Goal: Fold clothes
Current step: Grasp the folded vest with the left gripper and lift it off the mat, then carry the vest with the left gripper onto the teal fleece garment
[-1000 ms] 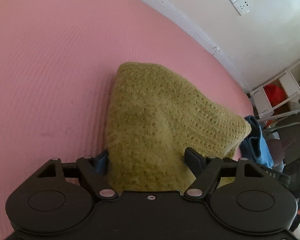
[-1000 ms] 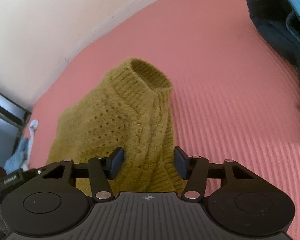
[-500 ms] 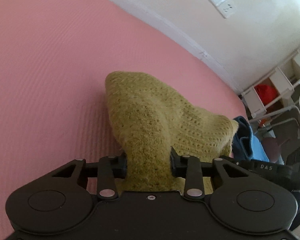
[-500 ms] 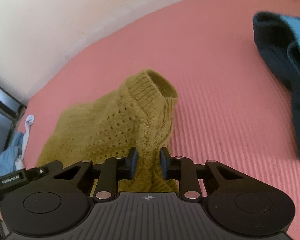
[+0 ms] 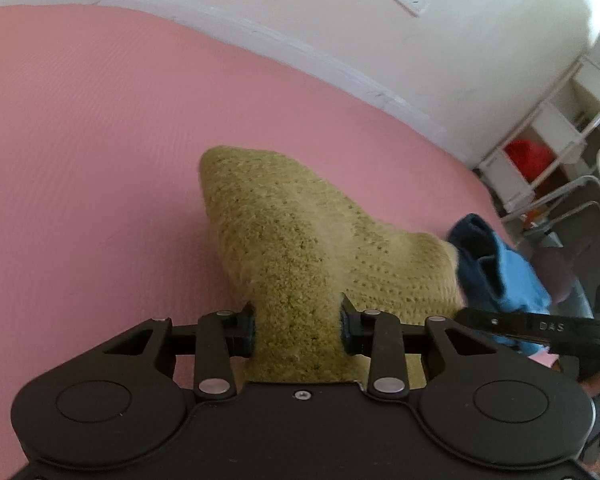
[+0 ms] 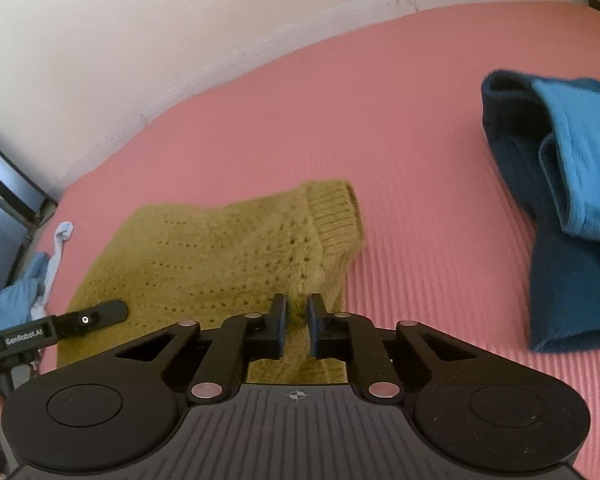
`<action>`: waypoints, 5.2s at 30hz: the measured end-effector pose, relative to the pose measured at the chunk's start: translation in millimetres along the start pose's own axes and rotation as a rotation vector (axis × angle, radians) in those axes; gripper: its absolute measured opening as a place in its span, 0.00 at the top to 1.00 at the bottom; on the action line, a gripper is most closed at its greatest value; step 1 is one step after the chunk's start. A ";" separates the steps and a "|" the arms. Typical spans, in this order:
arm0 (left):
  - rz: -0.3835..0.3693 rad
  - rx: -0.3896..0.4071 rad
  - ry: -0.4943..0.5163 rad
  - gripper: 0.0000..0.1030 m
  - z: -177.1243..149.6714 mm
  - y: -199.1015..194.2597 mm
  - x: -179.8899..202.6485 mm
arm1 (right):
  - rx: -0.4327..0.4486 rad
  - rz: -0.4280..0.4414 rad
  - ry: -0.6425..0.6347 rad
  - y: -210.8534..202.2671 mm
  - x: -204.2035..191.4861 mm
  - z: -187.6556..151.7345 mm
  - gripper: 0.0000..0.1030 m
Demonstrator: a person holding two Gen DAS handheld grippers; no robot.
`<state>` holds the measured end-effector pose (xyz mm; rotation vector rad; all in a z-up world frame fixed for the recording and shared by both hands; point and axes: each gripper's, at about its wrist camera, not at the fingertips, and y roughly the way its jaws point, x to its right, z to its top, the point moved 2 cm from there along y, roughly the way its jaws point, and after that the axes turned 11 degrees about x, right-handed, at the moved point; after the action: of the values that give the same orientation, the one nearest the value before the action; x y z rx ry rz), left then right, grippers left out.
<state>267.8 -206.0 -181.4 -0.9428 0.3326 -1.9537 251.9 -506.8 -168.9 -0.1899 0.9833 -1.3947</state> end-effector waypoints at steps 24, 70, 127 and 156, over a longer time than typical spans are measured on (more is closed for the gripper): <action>-0.137 -0.029 -0.321 0.47 -2.2 24.1 -79.3 | -0.080 0.143 0.216 55.2 36.6 -16.8 0.52; -0.488 0.004 0.081 0.66 5.4 135.6 281.7 | 0.056 -0.181 0.075 -155.8 191.9 158.3 0.81; -0.407 -0.208 0.053 0.55 -41.3 239.2 315.4 | -0.072 -0.497 0.062 -117.4 322.3 165.7 0.77; -0.285 0.046 0.378 0.40 -44.6 130.7 330.0 | 0.343 -0.718 0.183 -177.8 218.6 113.8 0.66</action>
<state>219.9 -556.1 -125.6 -0.6108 0.3813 -2.3956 169.3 -787.4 -86.6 -0.1659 0.8364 -2.2474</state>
